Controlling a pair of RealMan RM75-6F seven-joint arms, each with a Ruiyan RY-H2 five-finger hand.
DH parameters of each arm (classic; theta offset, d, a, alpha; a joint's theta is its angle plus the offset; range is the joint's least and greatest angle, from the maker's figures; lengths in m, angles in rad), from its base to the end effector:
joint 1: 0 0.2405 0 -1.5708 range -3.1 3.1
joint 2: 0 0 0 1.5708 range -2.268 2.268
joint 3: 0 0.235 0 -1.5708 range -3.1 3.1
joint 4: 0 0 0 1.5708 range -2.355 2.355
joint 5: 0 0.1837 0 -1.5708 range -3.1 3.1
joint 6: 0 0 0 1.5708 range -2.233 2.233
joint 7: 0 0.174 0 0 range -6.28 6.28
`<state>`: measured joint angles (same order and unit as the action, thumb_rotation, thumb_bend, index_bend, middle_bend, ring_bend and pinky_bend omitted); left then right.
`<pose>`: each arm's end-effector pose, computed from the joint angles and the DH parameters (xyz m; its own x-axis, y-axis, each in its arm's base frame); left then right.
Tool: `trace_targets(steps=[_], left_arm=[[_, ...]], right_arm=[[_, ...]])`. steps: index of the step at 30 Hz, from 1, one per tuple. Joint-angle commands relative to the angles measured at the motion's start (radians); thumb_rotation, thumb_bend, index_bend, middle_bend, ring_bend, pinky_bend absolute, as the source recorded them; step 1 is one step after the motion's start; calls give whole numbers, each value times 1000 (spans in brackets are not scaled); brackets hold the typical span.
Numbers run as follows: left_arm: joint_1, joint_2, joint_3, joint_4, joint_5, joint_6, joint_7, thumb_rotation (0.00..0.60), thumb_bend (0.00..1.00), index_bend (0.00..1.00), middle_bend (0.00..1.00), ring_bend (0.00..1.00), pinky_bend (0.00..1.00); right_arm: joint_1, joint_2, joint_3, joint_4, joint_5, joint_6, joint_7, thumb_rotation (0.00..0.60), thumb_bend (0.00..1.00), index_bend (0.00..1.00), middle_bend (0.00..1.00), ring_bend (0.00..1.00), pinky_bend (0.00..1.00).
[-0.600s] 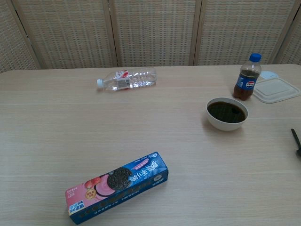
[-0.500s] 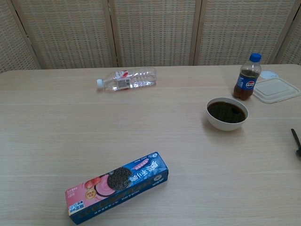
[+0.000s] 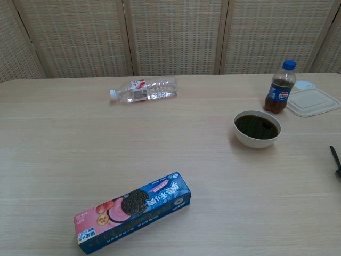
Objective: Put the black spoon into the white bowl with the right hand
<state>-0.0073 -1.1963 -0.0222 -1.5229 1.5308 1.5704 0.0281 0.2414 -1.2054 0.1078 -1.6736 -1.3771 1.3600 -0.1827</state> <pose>-0.2977 0.1801 0.1653 0.4351 -0.0238 0.9001 0.9001 0.0351 -0.4342 -0.2472 -0.2565 0.1384 0.4106 -0.0339 0.9112 -0.9109 -0.0601 0.4083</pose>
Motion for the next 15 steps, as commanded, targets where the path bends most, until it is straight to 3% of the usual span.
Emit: trace_targets(steps=[1,3,6,9,15], left_arm=[[-1,1,0,0,1,-1,0,600,403,0,0,0,0],[0,1,1,0,1,-1,0,600,403,0,0,0,0],[1,3,0,2,0,1,-2,600,403,0,0,0,0],[3,4,1,5,-1,2,-6,600,403,0,0,0,0],[4,4,2,9,-3,1,-10,600,404,0,0,0,0]], right_arm=[[37,29,-7,-8,8,-83,-10,600,413,211,684,686,746],[54,43,-14,-15,20,-133,-13,600,467,250,781,801,816],[95,65,-28,-21,63,-249,-29,600,517,275,861,889,877],[135,75,-37,-18,110,-353,-37,600,570,280,905,927,915],[175,63,-46,12,158,-445,-39,600,684,281,952,967,957]])
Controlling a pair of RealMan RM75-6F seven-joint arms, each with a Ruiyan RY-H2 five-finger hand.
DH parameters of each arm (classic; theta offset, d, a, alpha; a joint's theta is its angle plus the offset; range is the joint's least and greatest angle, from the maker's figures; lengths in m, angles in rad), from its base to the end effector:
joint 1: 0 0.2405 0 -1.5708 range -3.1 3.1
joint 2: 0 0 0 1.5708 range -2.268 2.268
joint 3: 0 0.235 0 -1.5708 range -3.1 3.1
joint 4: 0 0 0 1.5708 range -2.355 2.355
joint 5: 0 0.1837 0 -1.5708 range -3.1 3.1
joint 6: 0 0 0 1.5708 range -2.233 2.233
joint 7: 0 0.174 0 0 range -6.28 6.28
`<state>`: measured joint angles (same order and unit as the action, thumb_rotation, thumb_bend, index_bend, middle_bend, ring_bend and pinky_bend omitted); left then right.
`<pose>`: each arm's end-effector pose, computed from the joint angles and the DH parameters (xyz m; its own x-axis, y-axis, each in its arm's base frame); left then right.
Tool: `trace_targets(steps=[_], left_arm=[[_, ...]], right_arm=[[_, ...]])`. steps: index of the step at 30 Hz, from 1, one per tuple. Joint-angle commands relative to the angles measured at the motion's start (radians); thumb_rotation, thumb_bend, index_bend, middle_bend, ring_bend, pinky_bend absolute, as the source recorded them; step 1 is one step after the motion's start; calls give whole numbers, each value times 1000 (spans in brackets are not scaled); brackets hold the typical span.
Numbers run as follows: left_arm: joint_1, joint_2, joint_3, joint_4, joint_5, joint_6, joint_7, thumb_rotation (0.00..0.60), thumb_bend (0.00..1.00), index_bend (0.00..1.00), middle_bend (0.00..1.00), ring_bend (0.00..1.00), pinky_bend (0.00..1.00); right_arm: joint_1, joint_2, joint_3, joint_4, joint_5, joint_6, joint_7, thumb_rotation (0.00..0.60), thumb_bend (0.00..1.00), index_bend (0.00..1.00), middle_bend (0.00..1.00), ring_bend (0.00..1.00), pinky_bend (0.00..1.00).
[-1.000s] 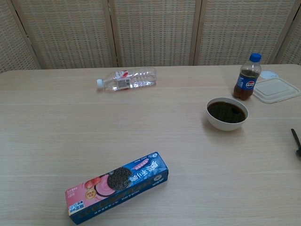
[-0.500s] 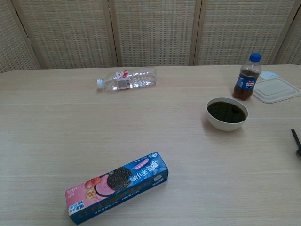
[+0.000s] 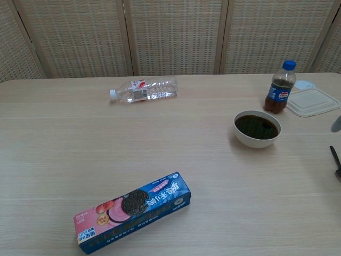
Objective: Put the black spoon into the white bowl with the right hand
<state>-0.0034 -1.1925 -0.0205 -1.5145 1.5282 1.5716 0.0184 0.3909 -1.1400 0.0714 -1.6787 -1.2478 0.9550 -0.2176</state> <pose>-0.3005 0.1786 0.1673 0.4375 -0.0219 0.8989 0.8988 0.0411 -0.4364 -0.2573 -0.2735 0.0928 0.4799 -0.3918 0.7850 -0.8750 -0.1483 0.4609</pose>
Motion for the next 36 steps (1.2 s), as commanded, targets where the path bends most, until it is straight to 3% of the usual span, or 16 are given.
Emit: trace_targets(steps=[1,14,36], left_arm=[[0,-1,1,2,0,-1,-1,600,403,0,0,0,0],[-2,-6,5,12,3,-8,-8,600,403,0,0,0,0],[2,-11,7,20,4,-5,-16,600,403,0,0,0,0]], right_arm=[[32,-7,-12,25,36,-54,-5,600,695,281,955,970,960],[79,-72,-55,130,138,-181,-29,600,738,281,968,981,971],[95,-118,-86,219,208,-221,-23,600,753,281,969,982,972]])
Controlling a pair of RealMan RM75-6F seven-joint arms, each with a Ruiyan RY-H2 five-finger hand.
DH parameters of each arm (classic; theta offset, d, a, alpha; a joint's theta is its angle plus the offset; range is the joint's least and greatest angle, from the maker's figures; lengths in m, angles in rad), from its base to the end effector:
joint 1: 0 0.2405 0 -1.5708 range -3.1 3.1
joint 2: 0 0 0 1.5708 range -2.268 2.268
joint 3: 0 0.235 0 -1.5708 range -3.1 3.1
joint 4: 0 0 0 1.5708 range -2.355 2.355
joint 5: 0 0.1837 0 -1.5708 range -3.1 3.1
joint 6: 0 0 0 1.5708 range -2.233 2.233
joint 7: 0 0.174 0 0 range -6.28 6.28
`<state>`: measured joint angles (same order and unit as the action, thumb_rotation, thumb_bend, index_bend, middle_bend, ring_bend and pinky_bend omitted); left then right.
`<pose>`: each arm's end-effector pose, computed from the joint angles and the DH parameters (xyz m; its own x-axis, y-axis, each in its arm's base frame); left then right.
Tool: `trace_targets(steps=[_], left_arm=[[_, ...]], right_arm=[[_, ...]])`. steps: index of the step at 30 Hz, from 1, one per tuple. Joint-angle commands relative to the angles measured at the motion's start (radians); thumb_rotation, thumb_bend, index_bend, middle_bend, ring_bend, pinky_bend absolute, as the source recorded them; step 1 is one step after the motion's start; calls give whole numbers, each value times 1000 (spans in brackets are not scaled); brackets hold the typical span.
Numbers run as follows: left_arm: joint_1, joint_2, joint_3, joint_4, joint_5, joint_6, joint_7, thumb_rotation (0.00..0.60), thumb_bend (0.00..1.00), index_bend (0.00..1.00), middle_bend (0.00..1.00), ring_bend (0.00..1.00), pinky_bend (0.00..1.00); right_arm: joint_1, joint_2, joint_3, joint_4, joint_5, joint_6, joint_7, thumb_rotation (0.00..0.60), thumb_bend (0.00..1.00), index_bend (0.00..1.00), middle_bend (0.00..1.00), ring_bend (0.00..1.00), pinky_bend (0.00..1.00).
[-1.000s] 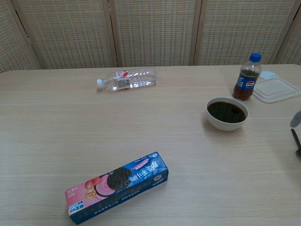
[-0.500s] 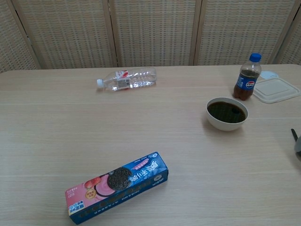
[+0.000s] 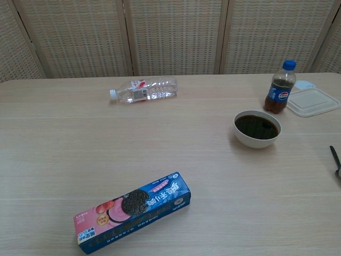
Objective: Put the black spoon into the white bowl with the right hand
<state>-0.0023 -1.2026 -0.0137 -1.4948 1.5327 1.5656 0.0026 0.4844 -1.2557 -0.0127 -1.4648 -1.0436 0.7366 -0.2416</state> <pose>-0.3033 0.1771 0.1635 0.4319 -0.0094 0.9019 0.9015 0.0371 -0.4313 -0.3134 -0.2747 0.0509 0.4575 -0.6071 0.6497 -0.8450 -0.0695 0.5302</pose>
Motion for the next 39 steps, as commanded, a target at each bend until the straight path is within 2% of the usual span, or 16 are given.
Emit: trace_targets(steps=[1,25,39], left_arm=[[1,-1,0,2,-1,1,-1,600,404,0,0,0,0],[5,-8,1,18,-2,1,-11,600,403,0,0,0,0],[0,-14,1,20,-2,-7,-10,600,403,0,0,0,0]], right_arm=[[2,-3,-3,8,6,-4,0,600,753,282,969,982,972],[13,-17,-23,78,63,-32,1,600,755,287,969,982,972],[16,-4,-21,48,58,-2,-12,600,755,290,969,982,972]])
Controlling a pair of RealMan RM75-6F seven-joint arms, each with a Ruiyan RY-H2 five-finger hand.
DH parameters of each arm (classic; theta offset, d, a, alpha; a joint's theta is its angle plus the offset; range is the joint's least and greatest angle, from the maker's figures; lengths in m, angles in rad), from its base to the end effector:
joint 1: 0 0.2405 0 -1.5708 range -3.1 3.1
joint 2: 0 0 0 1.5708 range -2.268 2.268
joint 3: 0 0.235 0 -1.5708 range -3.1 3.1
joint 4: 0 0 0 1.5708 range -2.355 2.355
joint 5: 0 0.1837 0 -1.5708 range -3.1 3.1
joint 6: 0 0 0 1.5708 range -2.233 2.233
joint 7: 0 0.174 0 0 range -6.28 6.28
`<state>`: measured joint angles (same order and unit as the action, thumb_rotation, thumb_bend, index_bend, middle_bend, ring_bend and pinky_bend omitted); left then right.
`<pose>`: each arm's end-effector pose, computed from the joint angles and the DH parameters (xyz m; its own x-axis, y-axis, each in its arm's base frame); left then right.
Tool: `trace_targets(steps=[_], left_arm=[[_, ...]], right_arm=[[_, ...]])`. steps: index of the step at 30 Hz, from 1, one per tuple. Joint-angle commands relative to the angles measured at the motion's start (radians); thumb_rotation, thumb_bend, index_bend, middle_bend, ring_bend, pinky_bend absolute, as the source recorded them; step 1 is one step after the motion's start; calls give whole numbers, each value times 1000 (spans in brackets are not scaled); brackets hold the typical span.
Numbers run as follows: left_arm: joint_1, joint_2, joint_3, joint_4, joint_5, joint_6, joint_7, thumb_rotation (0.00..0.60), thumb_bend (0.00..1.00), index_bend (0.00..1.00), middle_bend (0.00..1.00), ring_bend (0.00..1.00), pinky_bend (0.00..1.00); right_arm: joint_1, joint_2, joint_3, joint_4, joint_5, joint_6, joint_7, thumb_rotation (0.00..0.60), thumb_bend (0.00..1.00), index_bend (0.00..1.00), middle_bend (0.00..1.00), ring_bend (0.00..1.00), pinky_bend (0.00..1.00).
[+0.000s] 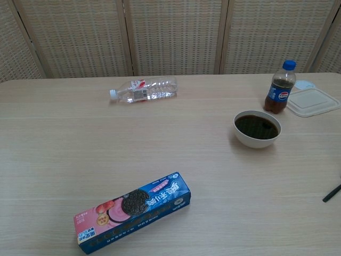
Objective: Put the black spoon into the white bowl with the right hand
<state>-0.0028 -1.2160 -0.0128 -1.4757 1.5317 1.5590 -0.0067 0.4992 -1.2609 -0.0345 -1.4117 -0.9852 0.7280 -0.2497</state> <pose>-0.3060 0.1771 0.1599 0.4284 -0.0024 0.9036 0.9030 0.0378 -0.4280 -0.3307 -0.2784 0.0584 0.4619 -0.6161 0.6381 -0.8212 -0.0252 0.5701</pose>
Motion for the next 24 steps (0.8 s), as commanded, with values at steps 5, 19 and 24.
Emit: trace_targets(steps=[5,19,24], left_arm=[[0,-3,0,8,-6,-5,-7,600,404,0,0,0,0],[0,-9,-1,28,-11,-9,-25,600,403,0,0,0,0],[2,-10,0,33,-11,-8,-29,600,403,0,0,0,0]], right_arm=[[3,16,-2,-43,-8,27,-27,600,755,290,969,982,972],[14,34,-36,-168,-31,60,-115,600,755,290,969,982,972],[14,25,-49,-167,-24,59,-129,600,755,290,969,982,972]])
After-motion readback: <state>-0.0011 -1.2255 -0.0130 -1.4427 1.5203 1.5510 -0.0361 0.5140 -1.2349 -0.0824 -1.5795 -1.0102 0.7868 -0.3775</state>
